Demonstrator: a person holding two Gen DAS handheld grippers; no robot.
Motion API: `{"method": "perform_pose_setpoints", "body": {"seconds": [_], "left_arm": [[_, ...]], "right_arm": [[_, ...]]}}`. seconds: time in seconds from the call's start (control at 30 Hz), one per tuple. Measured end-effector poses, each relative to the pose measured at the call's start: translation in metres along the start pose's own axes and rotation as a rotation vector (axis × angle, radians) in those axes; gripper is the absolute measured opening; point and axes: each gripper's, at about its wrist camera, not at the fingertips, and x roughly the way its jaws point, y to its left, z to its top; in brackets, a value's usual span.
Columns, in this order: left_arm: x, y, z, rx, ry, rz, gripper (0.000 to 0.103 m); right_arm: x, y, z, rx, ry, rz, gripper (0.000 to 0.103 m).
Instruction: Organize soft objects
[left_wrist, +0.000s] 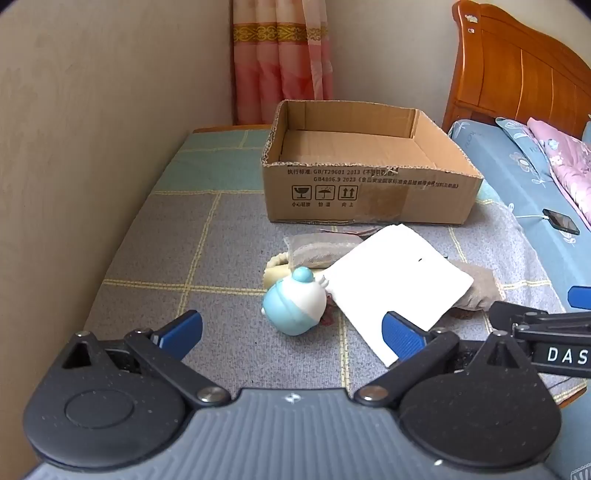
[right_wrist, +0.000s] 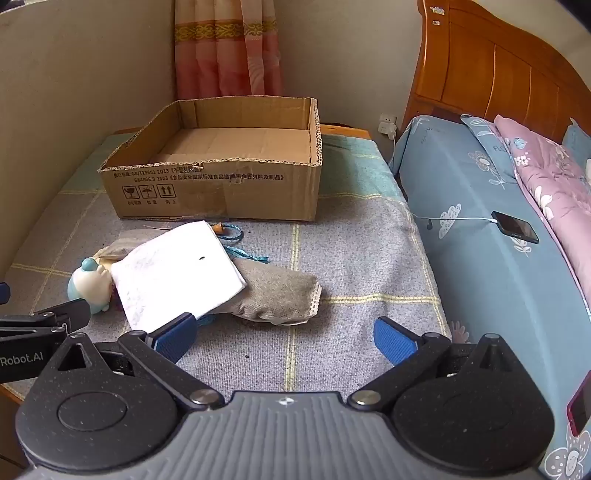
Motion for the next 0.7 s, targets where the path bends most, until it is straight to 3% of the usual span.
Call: {"method": "perform_pose_setpoints", "body": {"seconds": [0.7], "left_arm": [[-0.0019,-0.0012,0.0041,0.003,-0.01,0.001,0.102]], "right_arm": [[-0.0021,-0.0005,0.002,0.001,0.0,0.007,0.103]]}}
